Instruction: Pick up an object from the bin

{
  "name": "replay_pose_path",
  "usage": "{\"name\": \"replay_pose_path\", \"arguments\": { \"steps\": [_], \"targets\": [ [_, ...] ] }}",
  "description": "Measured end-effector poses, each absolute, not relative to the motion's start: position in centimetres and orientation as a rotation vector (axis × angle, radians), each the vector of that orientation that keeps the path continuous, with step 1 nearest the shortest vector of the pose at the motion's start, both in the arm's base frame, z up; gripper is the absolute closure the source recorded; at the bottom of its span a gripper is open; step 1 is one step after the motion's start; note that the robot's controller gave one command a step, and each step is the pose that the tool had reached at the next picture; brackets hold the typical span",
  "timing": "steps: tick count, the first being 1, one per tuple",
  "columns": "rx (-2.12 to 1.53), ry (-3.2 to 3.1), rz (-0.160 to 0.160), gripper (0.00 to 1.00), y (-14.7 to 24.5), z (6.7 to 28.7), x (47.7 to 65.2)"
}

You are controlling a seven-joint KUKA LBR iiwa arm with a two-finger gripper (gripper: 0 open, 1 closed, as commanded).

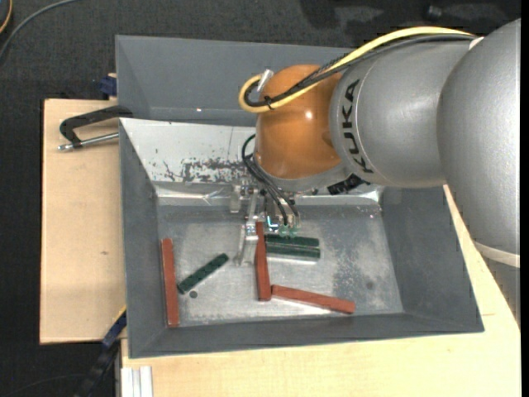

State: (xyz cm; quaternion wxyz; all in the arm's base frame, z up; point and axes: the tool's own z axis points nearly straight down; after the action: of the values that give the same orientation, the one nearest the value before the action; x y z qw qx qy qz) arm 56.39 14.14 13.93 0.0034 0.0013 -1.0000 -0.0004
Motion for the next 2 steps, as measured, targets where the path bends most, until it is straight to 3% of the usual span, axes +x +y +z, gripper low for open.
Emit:
{"name": "replay_pose_path", "arguments": {
  "steps": [1,2],
  "targets": [
    [0.961,-2.993,-0.001,0.00,21.4,7.0,53.8],
    [1.199,-2.904,-0.001,0.00,19.9,7.1,51.0]
  ]
}}
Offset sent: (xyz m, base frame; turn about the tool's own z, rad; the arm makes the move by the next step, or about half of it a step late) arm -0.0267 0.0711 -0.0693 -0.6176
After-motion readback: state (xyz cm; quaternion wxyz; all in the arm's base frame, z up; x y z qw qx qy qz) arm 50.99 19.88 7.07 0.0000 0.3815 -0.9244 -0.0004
